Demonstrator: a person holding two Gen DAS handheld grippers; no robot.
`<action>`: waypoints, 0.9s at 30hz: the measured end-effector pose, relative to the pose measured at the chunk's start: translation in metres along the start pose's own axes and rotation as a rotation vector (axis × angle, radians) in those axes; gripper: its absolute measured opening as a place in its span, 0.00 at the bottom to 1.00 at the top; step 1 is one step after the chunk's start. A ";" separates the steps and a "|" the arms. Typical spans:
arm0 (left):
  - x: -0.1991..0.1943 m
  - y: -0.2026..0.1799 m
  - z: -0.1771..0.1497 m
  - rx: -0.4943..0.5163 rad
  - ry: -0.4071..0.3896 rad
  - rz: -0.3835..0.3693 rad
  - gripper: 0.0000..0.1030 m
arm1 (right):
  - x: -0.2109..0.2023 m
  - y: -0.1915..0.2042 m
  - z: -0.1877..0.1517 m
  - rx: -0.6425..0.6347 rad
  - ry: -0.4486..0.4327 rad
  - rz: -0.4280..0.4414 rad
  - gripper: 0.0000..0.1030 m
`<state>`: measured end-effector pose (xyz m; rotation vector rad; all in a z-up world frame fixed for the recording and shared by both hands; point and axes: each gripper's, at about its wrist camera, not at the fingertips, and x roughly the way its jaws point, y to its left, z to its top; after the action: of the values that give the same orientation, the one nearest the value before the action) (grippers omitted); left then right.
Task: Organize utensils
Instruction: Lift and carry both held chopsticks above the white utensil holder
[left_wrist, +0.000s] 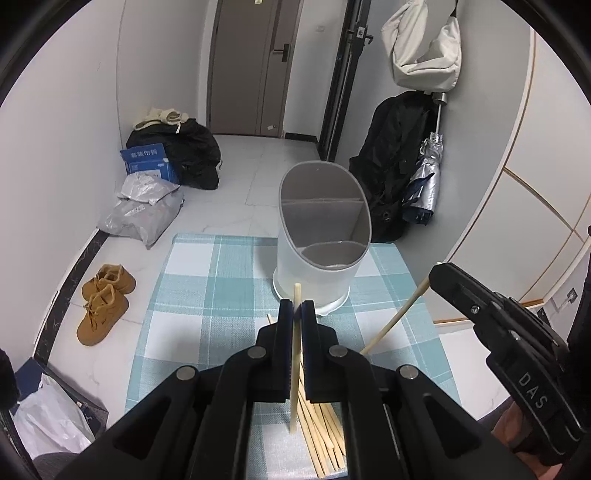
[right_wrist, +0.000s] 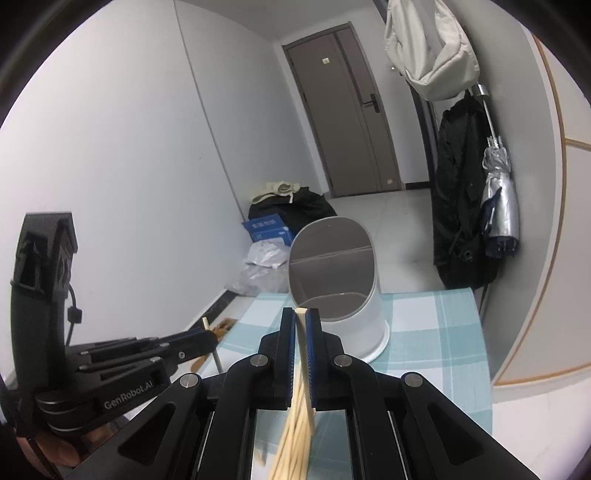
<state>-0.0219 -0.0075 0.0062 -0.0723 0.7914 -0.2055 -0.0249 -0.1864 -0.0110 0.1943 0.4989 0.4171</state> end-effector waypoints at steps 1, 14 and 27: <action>-0.001 -0.001 0.001 0.008 0.001 -0.004 0.00 | -0.002 0.001 0.001 0.001 -0.008 -0.004 0.05; -0.010 -0.004 0.030 0.027 -0.009 -0.074 0.00 | -0.009 -0.002 0.025 0.015 -0.045 0.013 0.05; -0.017 -0.014 0.125 0.002 -0.091 -0.125 0.00 | -0.004 -0.008 0.128 -0.003 -0.079 0.024 0.04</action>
<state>0.0528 -0.0192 0.1076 -0.1285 0.6965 -0.3192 0.0388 -0.2056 0.0985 0.2135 0.4187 0.4320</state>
